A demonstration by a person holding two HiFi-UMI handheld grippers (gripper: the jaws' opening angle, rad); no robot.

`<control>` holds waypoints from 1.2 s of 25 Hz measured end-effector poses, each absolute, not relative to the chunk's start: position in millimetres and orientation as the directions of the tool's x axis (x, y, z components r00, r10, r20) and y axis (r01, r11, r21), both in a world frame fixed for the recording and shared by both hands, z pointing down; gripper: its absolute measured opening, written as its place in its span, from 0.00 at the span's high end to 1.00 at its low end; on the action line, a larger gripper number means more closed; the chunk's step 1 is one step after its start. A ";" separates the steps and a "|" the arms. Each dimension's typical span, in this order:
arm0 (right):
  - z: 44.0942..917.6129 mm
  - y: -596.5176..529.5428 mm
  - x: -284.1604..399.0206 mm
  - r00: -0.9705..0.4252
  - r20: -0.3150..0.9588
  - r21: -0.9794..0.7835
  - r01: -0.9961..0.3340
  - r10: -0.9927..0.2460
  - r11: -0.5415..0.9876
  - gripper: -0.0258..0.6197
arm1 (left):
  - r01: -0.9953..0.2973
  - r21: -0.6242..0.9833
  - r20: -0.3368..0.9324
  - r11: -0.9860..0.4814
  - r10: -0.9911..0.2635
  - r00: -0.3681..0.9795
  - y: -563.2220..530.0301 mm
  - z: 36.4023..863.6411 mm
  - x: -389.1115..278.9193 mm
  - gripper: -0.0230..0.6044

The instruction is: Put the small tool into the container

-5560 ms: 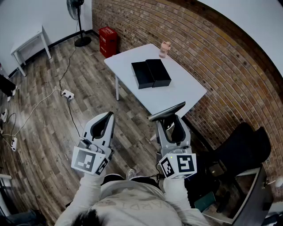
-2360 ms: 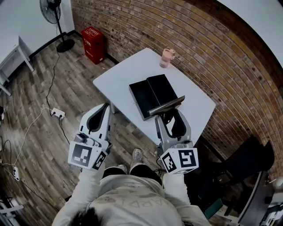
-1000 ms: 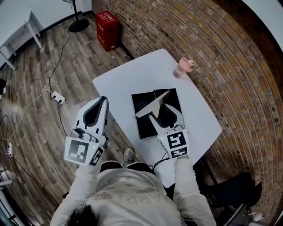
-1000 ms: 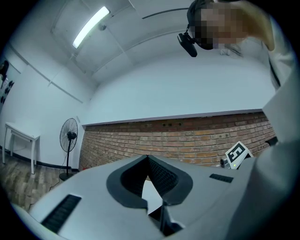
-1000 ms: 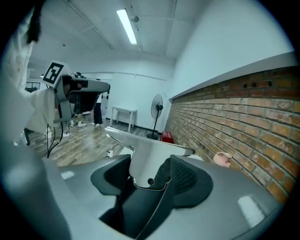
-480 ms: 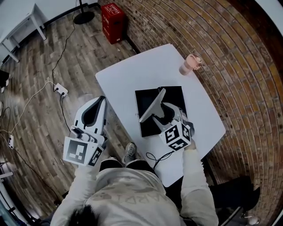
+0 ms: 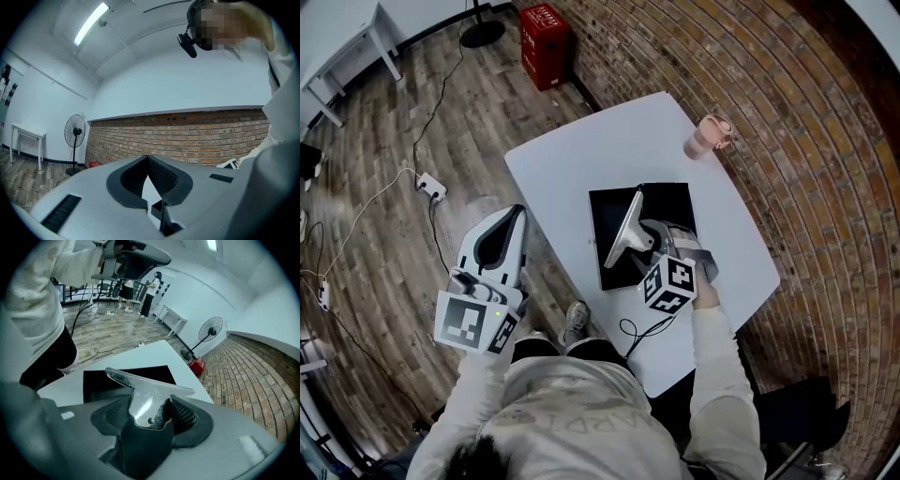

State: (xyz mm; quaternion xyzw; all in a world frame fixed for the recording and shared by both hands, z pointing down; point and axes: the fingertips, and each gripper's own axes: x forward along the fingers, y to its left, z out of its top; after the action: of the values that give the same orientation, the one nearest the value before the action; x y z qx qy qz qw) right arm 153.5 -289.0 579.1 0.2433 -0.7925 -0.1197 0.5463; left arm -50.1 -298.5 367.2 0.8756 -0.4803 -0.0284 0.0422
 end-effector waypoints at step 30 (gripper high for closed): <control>657.3 -306.9 134.8 -0.104 0.916 0.381 -0.074 -0.387 0.922 0.53 | -0.874 0.113 0.036 -0.472 -0.877 0.479 -302.4 383.4 -69.1 0.95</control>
State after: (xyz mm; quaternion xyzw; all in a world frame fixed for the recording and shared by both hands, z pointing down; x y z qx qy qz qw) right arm 134.8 -306.9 657.3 0.1571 -0.7332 -0.1204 0.6506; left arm -69.1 -302.4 383.4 0.8579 -0.5104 -0.0135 0.0577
